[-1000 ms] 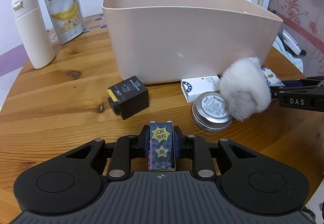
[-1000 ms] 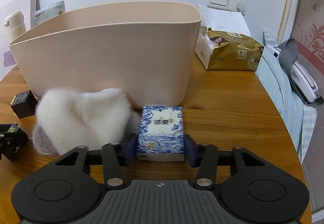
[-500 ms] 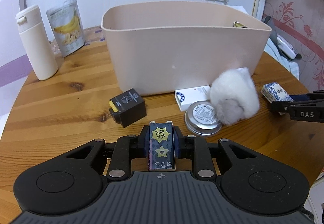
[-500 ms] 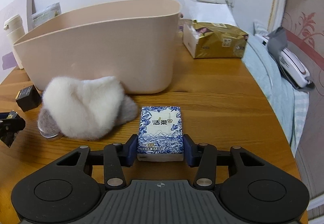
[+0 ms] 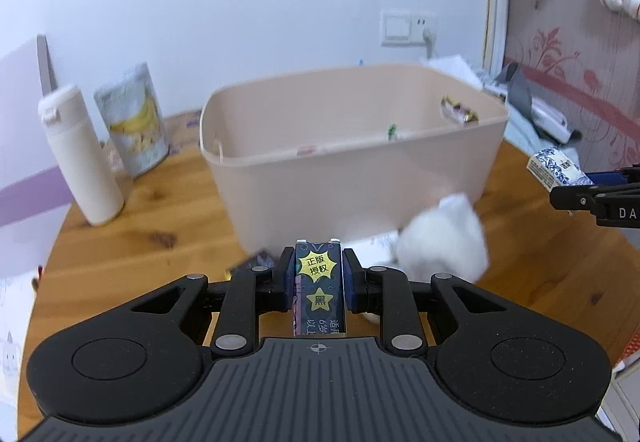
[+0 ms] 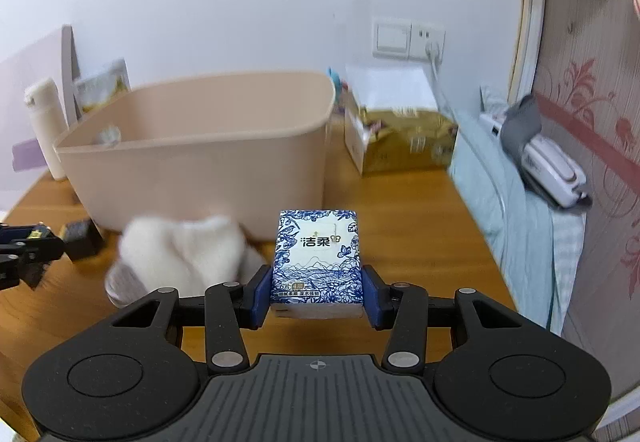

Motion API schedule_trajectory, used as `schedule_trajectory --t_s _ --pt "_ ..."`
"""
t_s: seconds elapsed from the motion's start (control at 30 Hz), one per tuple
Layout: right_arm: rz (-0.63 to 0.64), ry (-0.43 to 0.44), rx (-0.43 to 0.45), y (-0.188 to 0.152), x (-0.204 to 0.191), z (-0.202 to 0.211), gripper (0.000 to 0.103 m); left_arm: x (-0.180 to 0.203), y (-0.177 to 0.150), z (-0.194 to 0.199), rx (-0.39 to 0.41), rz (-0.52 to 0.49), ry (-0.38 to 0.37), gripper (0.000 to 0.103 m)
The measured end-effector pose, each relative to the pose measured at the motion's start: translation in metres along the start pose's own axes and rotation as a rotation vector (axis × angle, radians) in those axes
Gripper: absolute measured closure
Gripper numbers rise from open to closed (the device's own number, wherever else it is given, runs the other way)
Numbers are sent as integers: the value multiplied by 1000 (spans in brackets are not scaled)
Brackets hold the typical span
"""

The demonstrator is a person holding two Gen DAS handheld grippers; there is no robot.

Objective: Organize objects
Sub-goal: 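Carry both boxes over the bin and open both tools to drop them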

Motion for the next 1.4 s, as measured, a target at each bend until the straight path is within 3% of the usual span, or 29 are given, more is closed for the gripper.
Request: schedule_trajectory --t_s 0.27,0.67,1.0,1.4 --pt "10 14 99 33 -7 24 59 -1 35 8 68 12 -32 79" --pt "60 41 182 87 -20 28 59 -6 82 -4 126 -3 -12 79" --pt "75 70 179 115 -33 3 59 -2 107 -39 109 -50 -14 79" --pt "96 76 108 128 -50 -42 59 -9 108 -89 36 -62 -2 79"
Point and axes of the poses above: each gripper's, at about its wrist camera, not at the fingertips, and z roughly against the way its jaws point, x to its right, y to its top, the point moved 4 cm from there along -z, roughly the way its jaws point, and after that the axes turned 8 degrees about -x, right-handed, at the moved point
